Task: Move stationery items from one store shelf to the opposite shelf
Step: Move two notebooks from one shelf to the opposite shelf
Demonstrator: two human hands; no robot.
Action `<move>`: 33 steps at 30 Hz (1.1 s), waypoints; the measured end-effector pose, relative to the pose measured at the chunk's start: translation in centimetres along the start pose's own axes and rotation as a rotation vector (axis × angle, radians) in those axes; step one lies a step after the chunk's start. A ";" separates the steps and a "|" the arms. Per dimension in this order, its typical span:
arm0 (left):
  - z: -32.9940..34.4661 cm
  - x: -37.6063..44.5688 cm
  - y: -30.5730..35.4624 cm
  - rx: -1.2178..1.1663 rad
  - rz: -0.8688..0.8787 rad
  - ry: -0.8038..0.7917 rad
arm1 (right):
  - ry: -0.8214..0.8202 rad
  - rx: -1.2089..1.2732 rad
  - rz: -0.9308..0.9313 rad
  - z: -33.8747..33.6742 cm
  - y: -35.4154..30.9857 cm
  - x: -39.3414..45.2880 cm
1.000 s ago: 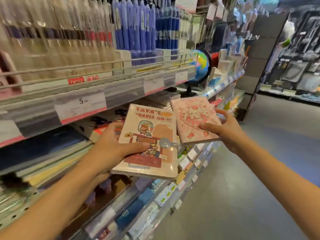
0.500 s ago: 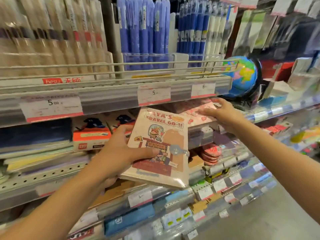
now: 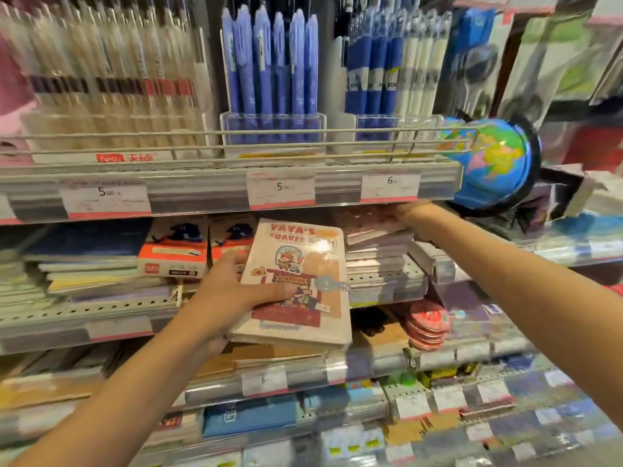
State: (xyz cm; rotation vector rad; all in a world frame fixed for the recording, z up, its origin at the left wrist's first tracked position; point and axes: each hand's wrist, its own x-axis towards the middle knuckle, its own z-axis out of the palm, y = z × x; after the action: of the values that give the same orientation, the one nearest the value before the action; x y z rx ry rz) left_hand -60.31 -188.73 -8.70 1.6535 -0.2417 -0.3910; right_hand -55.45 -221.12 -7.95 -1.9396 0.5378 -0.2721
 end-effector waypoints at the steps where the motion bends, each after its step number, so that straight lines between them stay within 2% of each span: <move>1: 0.2 0.1 0.0 0.002 -0.001 0.009 | -0.034 0.001 0.025 0.0 0.1 0.2; 6: 1.3 0.9 0.5 -0.048 -0.050 0.046 | 0.019 -0.082 -0.005 0.7 -0.1 0.7; 8: 1.9 1.5 0.7 -0.082 -0.068 0.063 | 0.024 -0.312 -0.031 0.8 0.0 0.4; 10: 2.4 2.2 0.9 -0.097 -0.090 0.072 | 0.141 -0.596 -0.222 1.3 -0.1 -1.4; 12: 2.9 2.8 1.2 -0.121 -0.115 0.074 | 0.179 -0.569 -0.559 2.2 0.5 -4.5; 15: 3.6 4.1 1.5 -0.164 -0.125 0.087 | -0.085 -0.381 -0.880 2.9 1.9 -9.4; 18: 4.1 5.5 1.6 -0.170 -0.108 0.100 | -0.227 -0.508 -1.041 3.6 3.0 -10.8; 21: 4.5 6.2 1.8 -0.183 -0.099 0.098 | -0.120 -0.722 -1.180 4.6 2.1 -10.4; 25: 3.9 7.2 2.6 -0.218 -0.096 0.048 | 0.012 -0.800 -1.247 4.9 1.1 -9.4; 28: 3.4 7.7 2.3 -0.040 -0.011 0.012 | 0.013 -0.840 -1.216 4.9 0.4 -8.4; 33: 2.4 7.4 0.6 0.647 0.339 0.094 | -0.043 -0.924 -1.197 5.7 -1.0 -6.6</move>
State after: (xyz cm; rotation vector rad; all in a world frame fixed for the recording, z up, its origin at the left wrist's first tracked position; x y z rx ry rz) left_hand -54.43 -193.86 -9.13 2.2052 -0.6156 0.0370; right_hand -58.62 -213.01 -9.11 -2.9662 -0.7591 -0.8204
